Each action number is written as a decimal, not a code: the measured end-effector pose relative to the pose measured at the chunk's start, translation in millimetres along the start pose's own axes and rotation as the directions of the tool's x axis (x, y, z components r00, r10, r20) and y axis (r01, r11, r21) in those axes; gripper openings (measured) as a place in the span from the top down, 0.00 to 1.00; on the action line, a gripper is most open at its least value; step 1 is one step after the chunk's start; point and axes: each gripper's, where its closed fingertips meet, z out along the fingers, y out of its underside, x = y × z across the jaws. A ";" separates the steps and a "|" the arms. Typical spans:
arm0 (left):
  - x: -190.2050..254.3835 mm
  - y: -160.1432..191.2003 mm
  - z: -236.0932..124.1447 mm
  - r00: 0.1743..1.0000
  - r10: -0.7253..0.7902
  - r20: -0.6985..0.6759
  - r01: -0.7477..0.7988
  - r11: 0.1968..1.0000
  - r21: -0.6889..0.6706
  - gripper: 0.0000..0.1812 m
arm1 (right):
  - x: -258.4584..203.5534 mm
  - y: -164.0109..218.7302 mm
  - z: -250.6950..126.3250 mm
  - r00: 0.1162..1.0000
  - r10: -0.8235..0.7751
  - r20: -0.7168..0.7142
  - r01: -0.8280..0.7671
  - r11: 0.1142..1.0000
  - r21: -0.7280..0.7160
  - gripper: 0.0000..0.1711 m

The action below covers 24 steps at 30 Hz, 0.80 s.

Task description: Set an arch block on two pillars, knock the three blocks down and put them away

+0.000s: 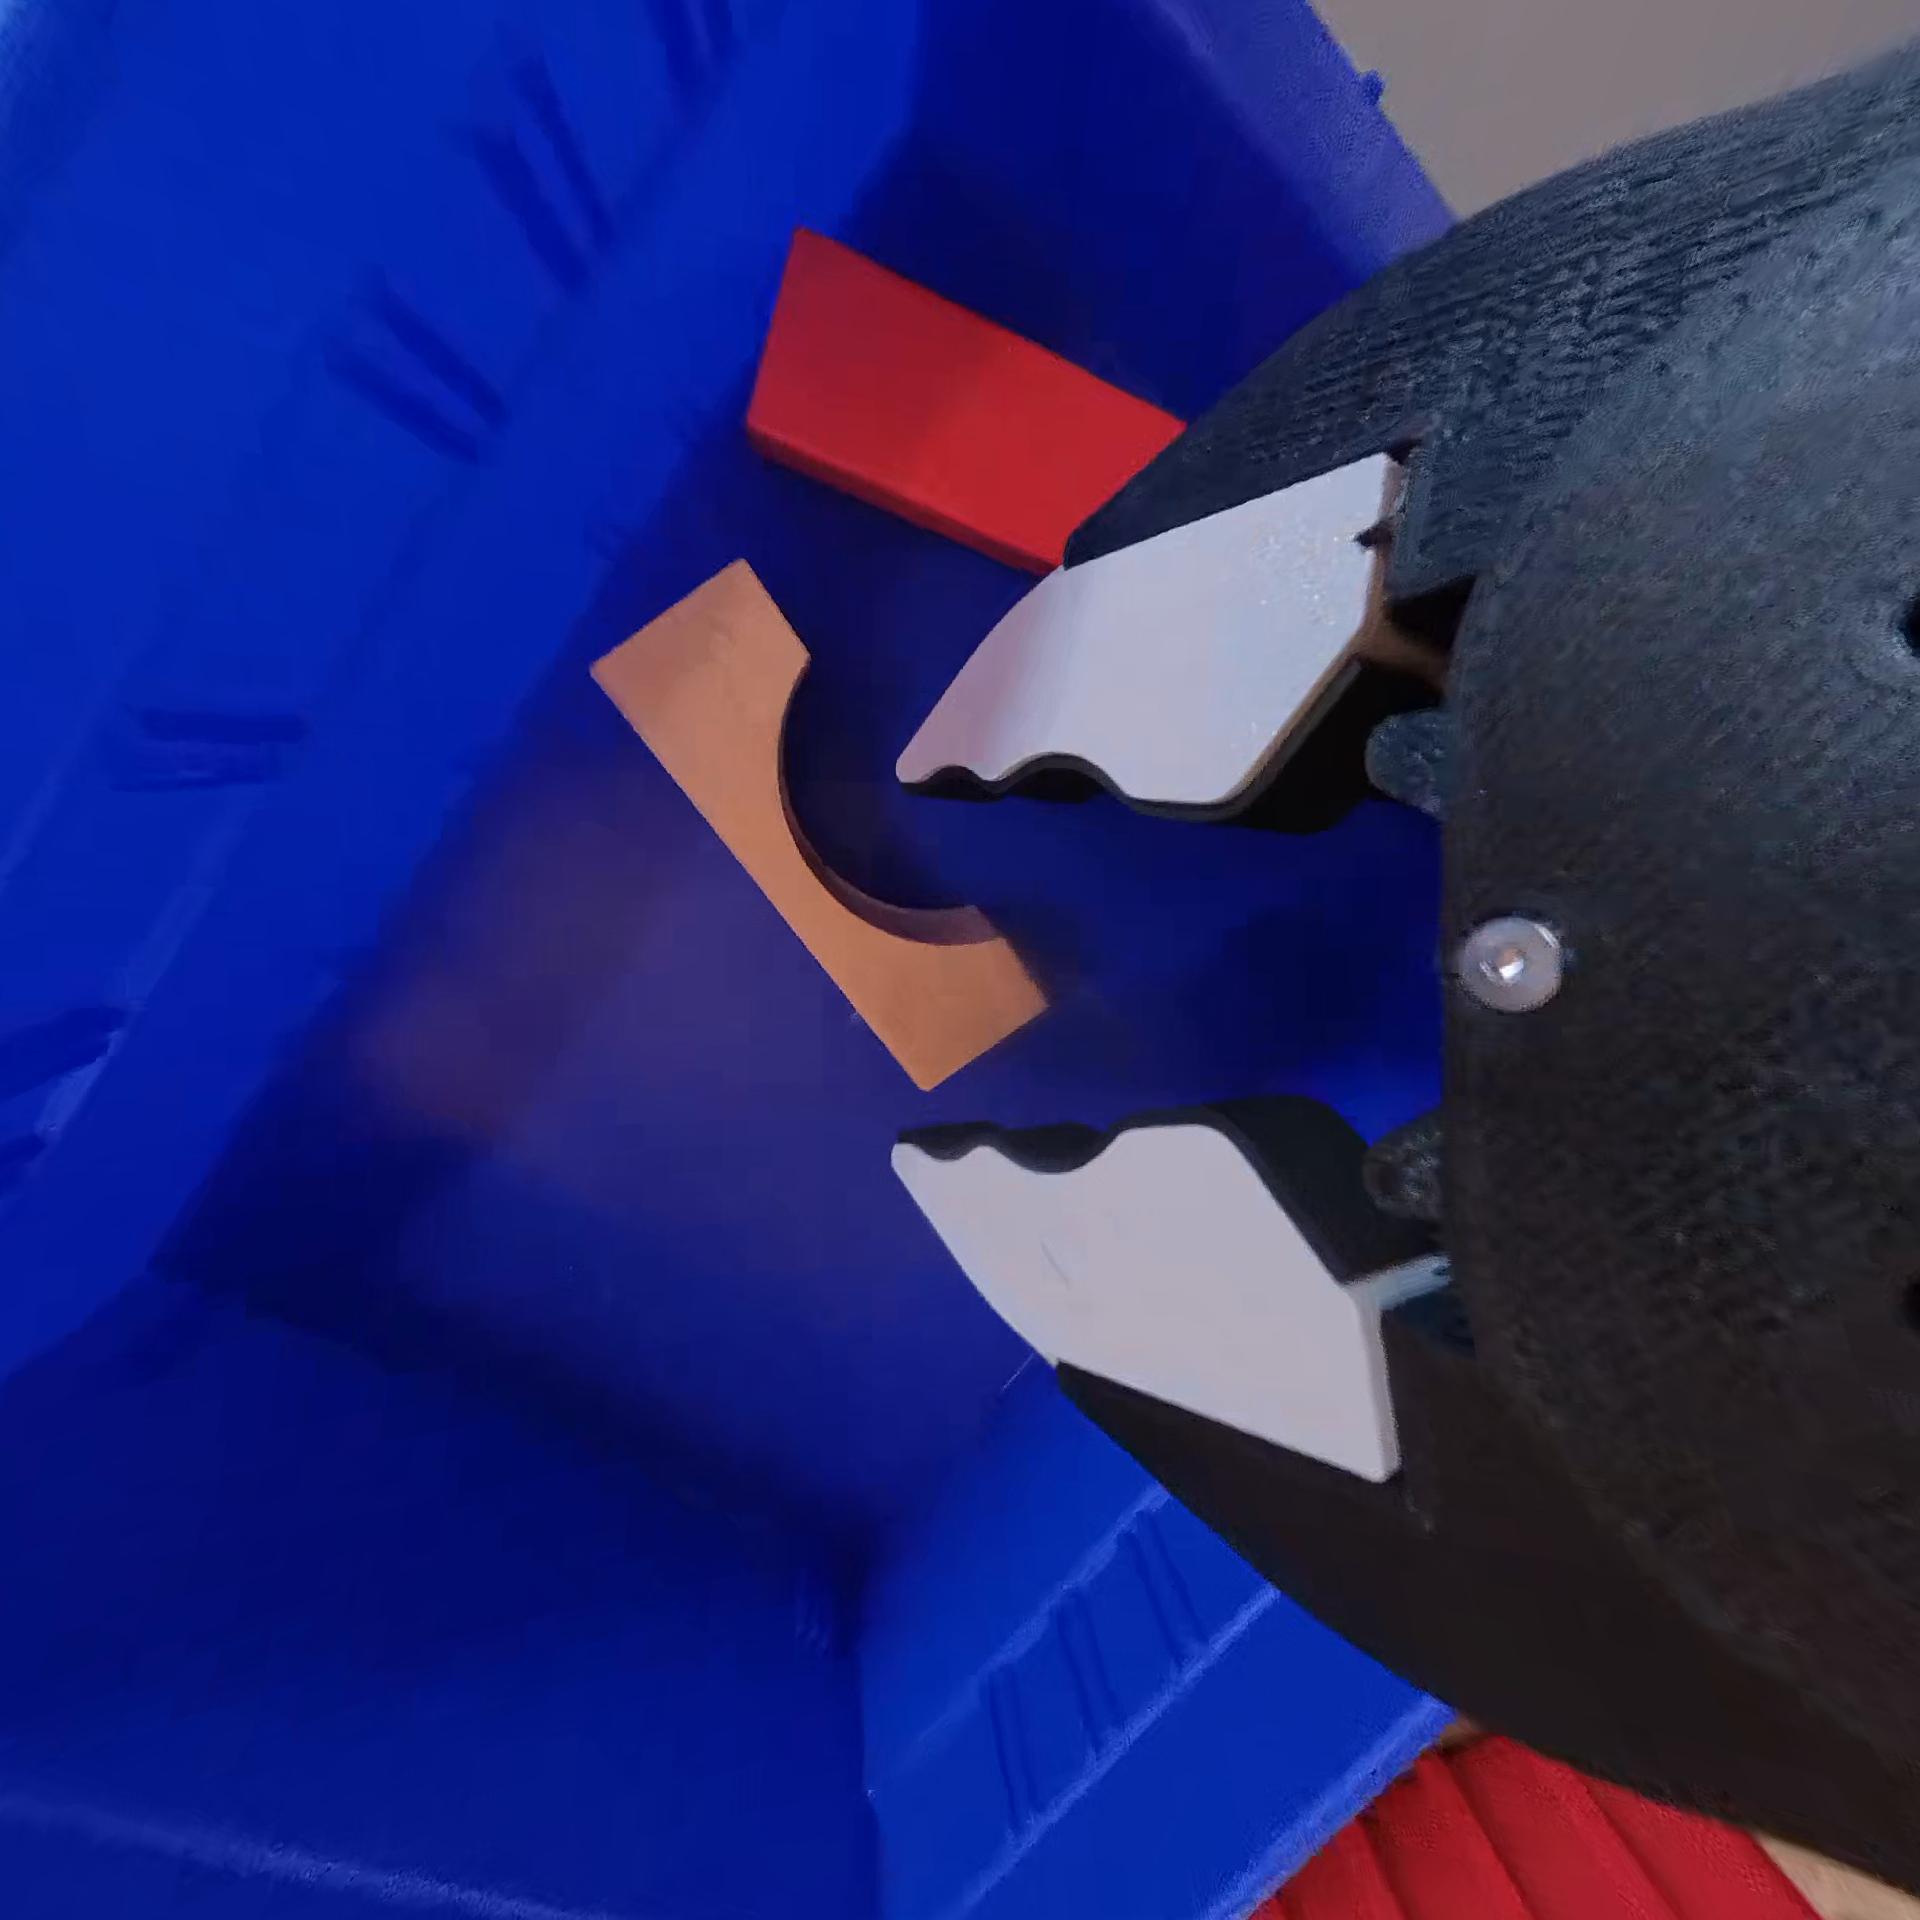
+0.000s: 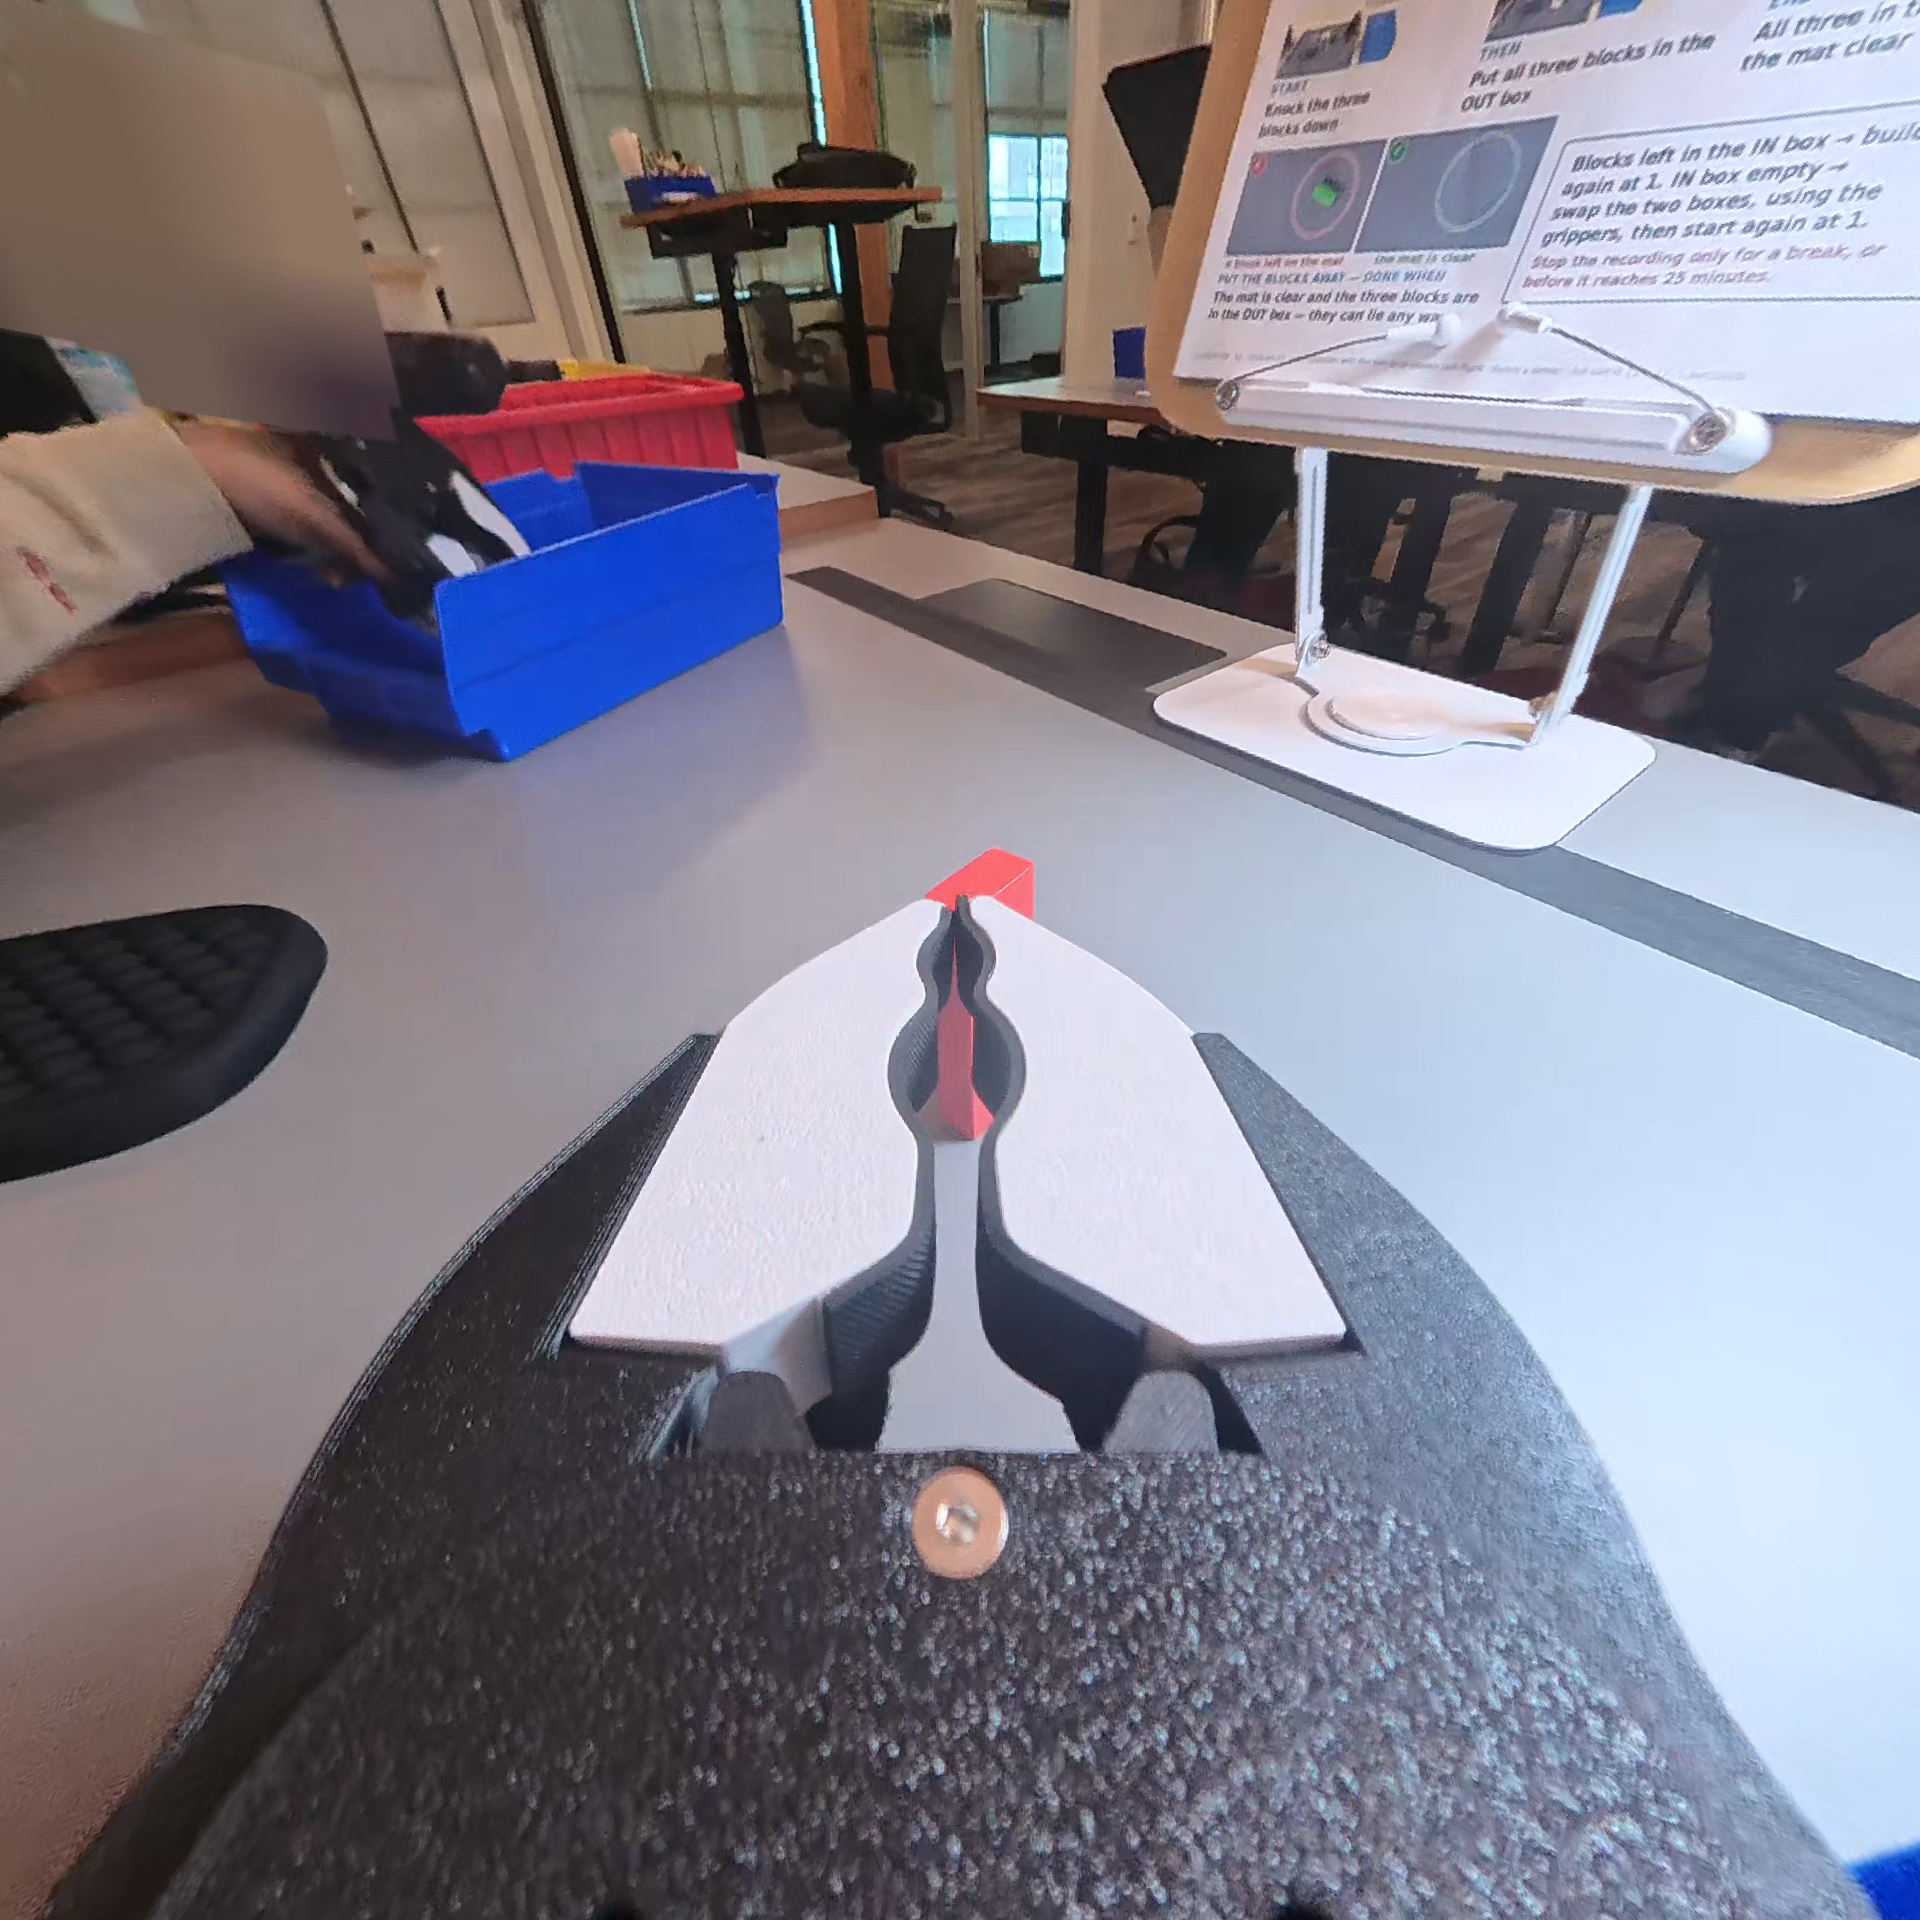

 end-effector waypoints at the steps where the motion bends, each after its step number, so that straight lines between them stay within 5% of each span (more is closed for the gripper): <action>1: -1.5 2.9 3.8 0.999 0.027 0.017 -0.026 0.999 -0.036 0.66 | -1.6 2.5 1.5 1.000 -0.014 0.001 0.014 1.000 -0.012 1.00; 4: -3.6 10.0 15.7 0.994 0.104 0.038 -0.098 0.987 -0.124 0.66 | -6.5 9.4 4.5 0.998 -0.059 0.007 0.059 0.997 -0.043 1.00; 7: -3.3 5.2 19.1 0.992 0.115 0.047 -0.109 0.987 -0.117 0.80 | -8.8 13.9 5.9 0.996 -0.092 0.007 0.092 0.994 -0.063 1.00; 12: -35.7 7.5 20.7 0.956 -0.106 0.275 0.140 0.985 -0.105 0.85 | -2.6 18.3 6.1 0.996 -0.088 -0.023 0.086 0.992 -0.088 1.00; 15: -35.8 3.0 11.0 0.942 -0.124 0.310 0.151 0.986 -0.064 0.77 | -1.6 18.9 4.8 0.997 -0.071 -0.020 0.069 0.994 -0.086 1.00; 17: -15.9 -5.1 4.6 0.971 -0.097 0.219 0.107 0.994 -0.037 0.76 | -1.5 19.6 5.1 0.997 -0.069 -0.016 0.068 0.994 -0.089 1.00; 19: 25.5 -10.0 0.9 0.997 -0.081 -0.018 0.080 0.996 -0.034 0.77 | -2.8 20.8 6.2 0.998 -0.066 -0.005 0.065 0.993 -0.094 1.00; 24: 89.0 -6.2 -9.1 0.916 0.007 -0.401 -0.040 0.996 -0.075 0.77 | -8.5 23.7 8.0 0.997 -0.078 0.014 0.079 0.991 -0.107 1.00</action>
